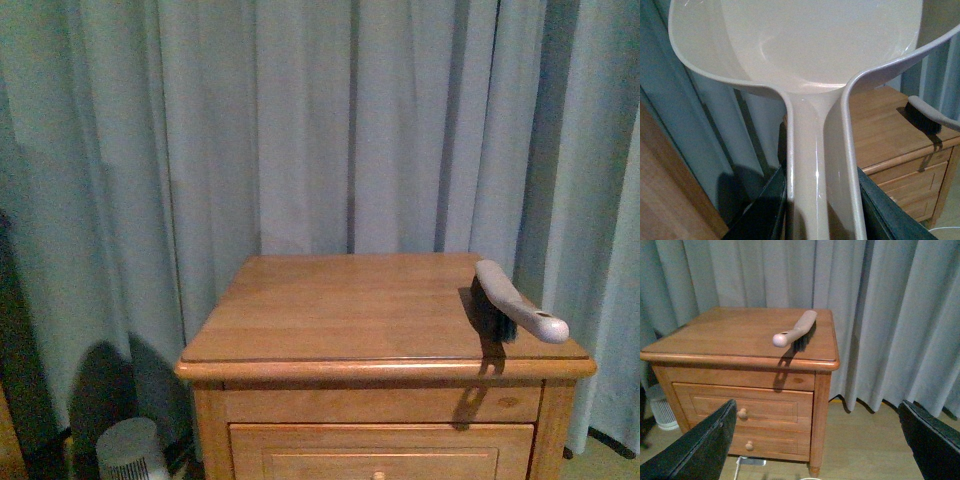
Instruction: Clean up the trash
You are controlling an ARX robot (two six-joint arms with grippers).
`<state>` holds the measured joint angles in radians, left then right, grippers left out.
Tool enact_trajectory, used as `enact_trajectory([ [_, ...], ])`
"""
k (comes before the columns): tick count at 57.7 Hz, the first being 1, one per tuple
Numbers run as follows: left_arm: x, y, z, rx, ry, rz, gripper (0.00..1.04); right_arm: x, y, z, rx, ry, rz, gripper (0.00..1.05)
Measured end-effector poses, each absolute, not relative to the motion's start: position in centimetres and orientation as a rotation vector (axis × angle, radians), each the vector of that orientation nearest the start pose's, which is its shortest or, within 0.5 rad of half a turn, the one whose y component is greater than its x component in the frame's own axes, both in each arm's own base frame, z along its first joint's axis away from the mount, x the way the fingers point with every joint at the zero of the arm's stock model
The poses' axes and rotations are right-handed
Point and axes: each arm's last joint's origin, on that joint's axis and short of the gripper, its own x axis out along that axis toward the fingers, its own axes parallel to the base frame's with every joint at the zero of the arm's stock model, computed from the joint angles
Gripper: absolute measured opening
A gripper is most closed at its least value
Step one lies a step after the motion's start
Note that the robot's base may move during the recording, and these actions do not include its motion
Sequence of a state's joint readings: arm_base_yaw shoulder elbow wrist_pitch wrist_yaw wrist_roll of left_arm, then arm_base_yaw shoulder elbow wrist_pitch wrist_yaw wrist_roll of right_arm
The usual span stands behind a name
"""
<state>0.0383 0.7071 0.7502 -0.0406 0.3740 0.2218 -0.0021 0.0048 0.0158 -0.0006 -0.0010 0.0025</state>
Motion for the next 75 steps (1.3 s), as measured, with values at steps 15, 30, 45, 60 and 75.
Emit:
enact_trajectory([
  [15, 14.1, 0.9, 32.6, 0.205, -0.009, -0.316, 0.28, 9.7, 0.0, 16.8, 0.002, -0.01, -0.002, 0.97],
  [30, 14.1, 1.0, 32.6, 0.199, -0.009, -0.305, 0.28, 11.7, 0.6, 18.1, 0.028, 0.12, -0.392, 0.97],
  [45, 14.1, 1.0, 32.6, 0.198, -0.009, -0.304, 0.28, 20.0, 1.0, 26.7, 0.115, 0.255, -0.255, 0.97],
  [60, 14.1, 1.0, 32.6, 0.196, -0.009, -0.304, 0.28, 32.0, 0.7, 30.1, 0.195, 0.469, -0.253, 0.97],
  [75, 14.1, 1.0, 32.6, 0.196, -0.008, -0.304, 0.28, 38.3, 2.4, 26.7, 0.282, 0.624, -0.262, 0.97],
])
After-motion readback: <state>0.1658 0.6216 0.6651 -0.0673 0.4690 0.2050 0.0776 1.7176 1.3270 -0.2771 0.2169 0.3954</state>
